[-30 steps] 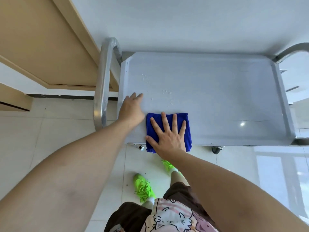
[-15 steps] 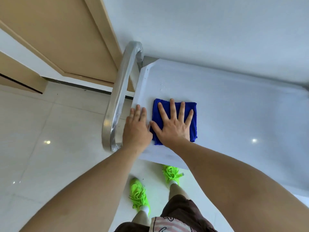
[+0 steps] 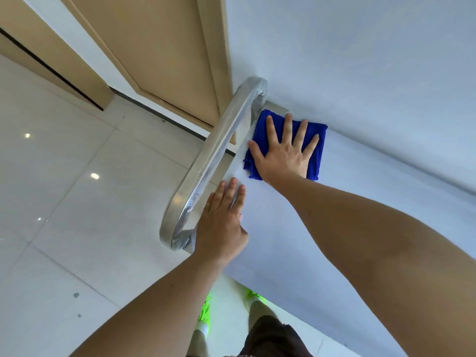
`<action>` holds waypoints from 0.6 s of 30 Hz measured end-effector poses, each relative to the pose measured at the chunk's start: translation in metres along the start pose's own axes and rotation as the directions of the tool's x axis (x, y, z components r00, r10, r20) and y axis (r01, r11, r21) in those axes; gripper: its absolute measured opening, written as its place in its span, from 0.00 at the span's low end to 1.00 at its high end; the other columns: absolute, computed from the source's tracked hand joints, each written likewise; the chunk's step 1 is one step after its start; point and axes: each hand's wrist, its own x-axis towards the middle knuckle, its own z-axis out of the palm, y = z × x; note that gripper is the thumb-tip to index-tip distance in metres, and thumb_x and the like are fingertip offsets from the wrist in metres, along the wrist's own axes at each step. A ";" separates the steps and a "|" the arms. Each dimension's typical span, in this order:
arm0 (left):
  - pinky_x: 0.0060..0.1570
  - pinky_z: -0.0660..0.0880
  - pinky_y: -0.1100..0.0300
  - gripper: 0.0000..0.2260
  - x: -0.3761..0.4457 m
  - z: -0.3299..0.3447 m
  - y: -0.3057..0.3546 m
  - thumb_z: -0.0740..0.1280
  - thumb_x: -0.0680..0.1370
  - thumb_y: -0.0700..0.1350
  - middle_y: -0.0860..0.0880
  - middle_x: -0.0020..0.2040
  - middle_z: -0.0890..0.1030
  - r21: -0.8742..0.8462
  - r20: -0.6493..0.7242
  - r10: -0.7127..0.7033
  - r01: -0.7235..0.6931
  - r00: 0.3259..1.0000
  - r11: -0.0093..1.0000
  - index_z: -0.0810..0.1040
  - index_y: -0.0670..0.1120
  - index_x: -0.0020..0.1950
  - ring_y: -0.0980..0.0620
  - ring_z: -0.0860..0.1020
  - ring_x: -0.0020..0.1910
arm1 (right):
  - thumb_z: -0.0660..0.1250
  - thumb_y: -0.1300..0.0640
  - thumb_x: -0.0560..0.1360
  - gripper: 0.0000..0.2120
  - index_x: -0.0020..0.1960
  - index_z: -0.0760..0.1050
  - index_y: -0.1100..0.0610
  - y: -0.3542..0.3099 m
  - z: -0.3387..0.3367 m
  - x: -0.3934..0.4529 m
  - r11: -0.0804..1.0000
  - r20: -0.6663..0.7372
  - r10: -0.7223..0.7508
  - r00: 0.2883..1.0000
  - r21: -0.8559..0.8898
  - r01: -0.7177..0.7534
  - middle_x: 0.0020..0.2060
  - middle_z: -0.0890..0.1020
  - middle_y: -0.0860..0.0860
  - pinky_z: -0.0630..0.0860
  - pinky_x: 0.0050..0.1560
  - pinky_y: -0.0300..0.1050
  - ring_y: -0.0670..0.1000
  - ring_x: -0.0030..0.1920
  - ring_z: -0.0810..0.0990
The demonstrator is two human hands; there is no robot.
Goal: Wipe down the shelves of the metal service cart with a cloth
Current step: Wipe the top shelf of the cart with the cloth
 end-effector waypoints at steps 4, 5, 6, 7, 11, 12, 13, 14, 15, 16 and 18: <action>0.77 0.45 0.57 0.29 0.000 -0.003 -0.003 0.56 0.80 0.43 0.52 0.81 0.47 0.021 0.019 0.014 -0.014 1.000 1.000 0.52 0.50 0.81 0.52 0.42 0.79 | 0.36 0.27 0.75 0.37 0.80 0.41 0.41 -0.003 -0.002 0.013 0.999 -0.007 -0.043 0.999 -0.016 0.042 0.81 0.45 0.53 0.33 0.71 0.72 0.64 0.79 0.38; 0.77 0.45 0.57 0.29 0.001 -0.005 -0.002 0.56 0.80 0.43 0.52 0.81 0.47 0.014 0.023 0.011 -0.012 1.000 1.000 0.52 0.50 0.81 0.52 0.42 0.79 | 0.36 0.27 0.75 0.37 0.80 0.40 0.42 -0.003 -0.003 0.013 0.999 0.001 -0.049 0.999 -0.018 0.049 0.81 0.44 0.53 0.33 0.71 0.72 0.64 0.79 0.38; 0.77 0.45 0.56 0.28 0.001 -0.007 0.002 0.56 0.81 0.43 0.52 0.81 0.47 -0.009 0.026 -0.003 0.003 1.000 1.000 0.53 0.50 0.81 0.52 0.43 0.80 | 0.35 0.27 0.75 0.37 0.80 0.40 0.42 -0.001 -0.004 0.012 0.998 0.014 -0.053 0.999 -0.019 0.053 0.81 0.44 0.53 0.32 0.71 0.72 0.65 0.79 0.37; 0.77 0.47 0.56 0.27 0.000 -0.011 0.007 0.56 0.81 0.43 0.51 0.81 0.49 -0.038 0.029 -0.030 0.031 0.999 0.999 0.55 0.49 0.80 0.51 0.46 0.80 | 0.35 0.26 0.75 0.38 0.80 0.39 0.42 0.000 -0.004 0.012 0.998 0.026 -0.055 0.998 -0.024 0.056 0.81 0.43 0.53 0.32 0.71 0.72 0.65 0.78 0.37; 0.65 0.70 0.49 0.18 -0.037 -0.027 0.007 0.64 0.79 0.49 0.45 0.71 0.72 -0.062 -0.069 -0.047 0.042 0.997 0.997 0.75 0.48 0.68 0.43 0.71 0.68 | 0.33 0.26 0.74 0.38 0.80 0.37 0.42 0.001 -0.006 0.011 0.998 0.055 -0.050 0.997 -0.034 0.052 0.81 0.40 0.52 0.33 0.71 0.72 0.64 0.78 0.35; 0.60 0.73 0.48 0.17 -0.057 -0.028 0.000 0.65 0.78 0.52 0.45 0.67 0.74 -0.037 -0.071 0.009 -0.011 0.997 0.999 0.78 0.49 0.64 0.43 0.73 0.63 | 0.33 0.26 0.74 0.38 0.80 0.36 0.42 -0.001 -0.007 0.010 0.998 0.065 -0.051 0.997 -0.033 0.053 0.81 0.40 0.52 0.33 0.71 0.72 0.64 0.78 0.35; 0.57 0.74 0.48 0.17 -0.076 -0.027 -0.007 0.66 0.76 0.55 0.46 0.64 0.75 -0.013 -0.045 0.055 -0.056 0.997 0.998 0.79 0.49 0.62 0.44 0.74 0.61 | 0.33 0.26 0.75 0.38 0.80 0.36 0.42 -0.002 -0.007 0.007 0.998 0.075 -0.051 0.996 -0.031 0.053 0.81 0.40 0.52 0.33 0.72 0.72 0.63 0.78 0.35; 0.56 0.74 0.47 0.18 -0.094 -0.024 -0.015 0.67 0.75 0.57 0.46 0.63 0.76 0.003 -0.009 0.078 -0.078 0.997 0.997 0.79 0.50 0.61 0.44 0.74 0.60 | 0.34 0.27 0.75 0.38 0.80 0.36 0.42 -0.003 -0.006 0.002 0.998 0.085 -0.051 0.995 -0.028 0.054 0.81 0.40 0.52 0.34 0.72 0.72 0.63 0.79 0.35; 0.57 0.74 0.47 0.20 -0.107 -0.021 -0.021 0.68 0.75 0.58 0.46 0.63 0.76 0.011 0.025 0.080 -0.081 0.996 0.997 0.80 0.50 0.62 0.44 0.75 0.62 | 0.34 0.27 0.75 0.37 0.80 0.35 0.42 -0.005 -0.005 -0.003 0.998 0.091 -0.056 0.994 -0.027 0.059 0.81 0.40 0.52 0.34 0.73 0.71 0.62 0.79 0.36; 0.59 0.74 0.47 0.21 -0.114 -0.017 -0.025 0.69 0.75 0.58 0.45 0.65 0.77 0.019 0.041 0.079 -0.080 0.996 0.997 0.79 0.49 0.64 0.44 0.74 0.64 | 0.34 0.27 0.75 0.37 0.79 0.35 0.42 -0.007 -0.003 -0.011 0.997 0.095 -0.066 0.993 -0.028 0.068 0.81 0.39 0.52 0.34 0.73 0.71 0.62 0.79 0.36; 0.62 0.73 0.47 0.22 -0.115 -0.012 -0.027 0.69 0.75 0.56 0.43 0.66 0.77 0.025 0.018 0.083 -0.084 0.996 0.996 0.79 0.46 0.66 0.43 0.74 0.67 | 0.34 0.27 0.75 0.37 0.79 0.34 0.42 -0.013 0.000 -0.031 0.995 0.110 -0.089 0.990 -0.028 0.093 0.81 0.39 0.52 0.33 0.73 0.70 0.62 0.79 0.36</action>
